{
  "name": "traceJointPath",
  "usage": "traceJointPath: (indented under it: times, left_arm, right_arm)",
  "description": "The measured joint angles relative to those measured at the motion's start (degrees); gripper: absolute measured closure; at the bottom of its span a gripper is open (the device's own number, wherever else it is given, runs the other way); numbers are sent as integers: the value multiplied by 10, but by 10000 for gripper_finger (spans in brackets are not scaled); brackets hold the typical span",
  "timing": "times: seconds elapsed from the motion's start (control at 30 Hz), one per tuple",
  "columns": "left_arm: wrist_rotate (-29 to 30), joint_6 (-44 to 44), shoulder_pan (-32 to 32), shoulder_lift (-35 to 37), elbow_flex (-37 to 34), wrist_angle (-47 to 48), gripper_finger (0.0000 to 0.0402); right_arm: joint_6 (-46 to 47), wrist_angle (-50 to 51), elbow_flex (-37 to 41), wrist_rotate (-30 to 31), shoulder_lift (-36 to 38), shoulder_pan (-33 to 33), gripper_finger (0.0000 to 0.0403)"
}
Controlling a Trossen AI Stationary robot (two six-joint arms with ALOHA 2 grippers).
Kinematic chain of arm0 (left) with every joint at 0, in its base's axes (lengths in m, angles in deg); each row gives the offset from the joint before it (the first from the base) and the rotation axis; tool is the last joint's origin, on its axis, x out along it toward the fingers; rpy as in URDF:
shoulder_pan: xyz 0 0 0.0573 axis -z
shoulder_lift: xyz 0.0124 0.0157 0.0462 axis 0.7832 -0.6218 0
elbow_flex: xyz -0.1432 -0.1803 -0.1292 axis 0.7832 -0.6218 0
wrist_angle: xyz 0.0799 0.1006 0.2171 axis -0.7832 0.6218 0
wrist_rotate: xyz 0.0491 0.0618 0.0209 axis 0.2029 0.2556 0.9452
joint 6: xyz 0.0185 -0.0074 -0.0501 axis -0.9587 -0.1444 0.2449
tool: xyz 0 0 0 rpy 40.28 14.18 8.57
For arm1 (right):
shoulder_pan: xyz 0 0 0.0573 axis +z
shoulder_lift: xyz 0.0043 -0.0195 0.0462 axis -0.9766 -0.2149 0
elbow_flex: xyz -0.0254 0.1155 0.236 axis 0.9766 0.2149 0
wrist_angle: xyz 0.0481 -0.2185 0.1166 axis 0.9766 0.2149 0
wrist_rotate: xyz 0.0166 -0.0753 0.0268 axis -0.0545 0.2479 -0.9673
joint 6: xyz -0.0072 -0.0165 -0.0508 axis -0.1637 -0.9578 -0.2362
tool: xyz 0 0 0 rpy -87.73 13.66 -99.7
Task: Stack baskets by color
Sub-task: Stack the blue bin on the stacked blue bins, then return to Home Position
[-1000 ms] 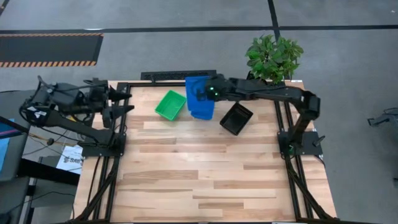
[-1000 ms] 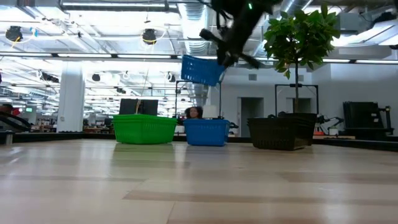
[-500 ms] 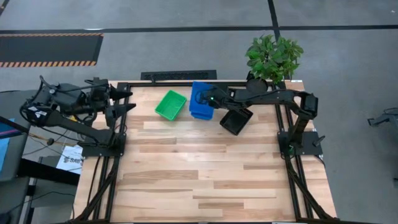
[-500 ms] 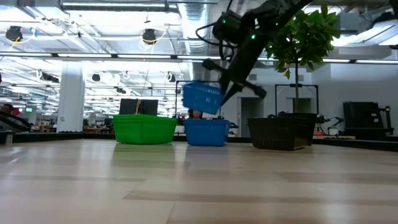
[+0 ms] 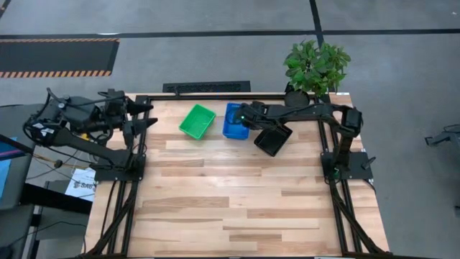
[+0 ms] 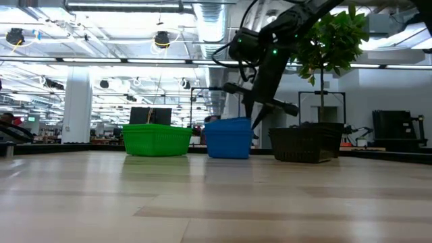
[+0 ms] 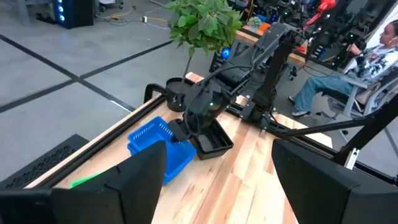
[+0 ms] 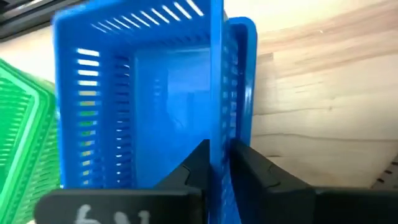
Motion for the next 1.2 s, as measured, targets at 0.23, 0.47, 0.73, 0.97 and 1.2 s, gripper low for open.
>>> traceJointPath:
  times: [0.23,0.47,0.73,0.97,1.2]
  left_arm:
    - [5,-1,0,0,0,0,123]
    - [14,-2,0,0,0,4,123]
    - [9,-9,0,-4,0,11,123]
    - [42,-91,0,-3,-12,-10,123]
    - [-80,-107,0,128,-232,-210,123]
  right_arm:
    - [-66,-5,-2,-14,27,-4,278]
    - [-188,53,-9,-14,158,-4,216]
    - [-338,105,-10,-21,372,86,200]
    - [-446,98,3,20,504,211,206]
    - [-458,-92,214,193,632,357,202]
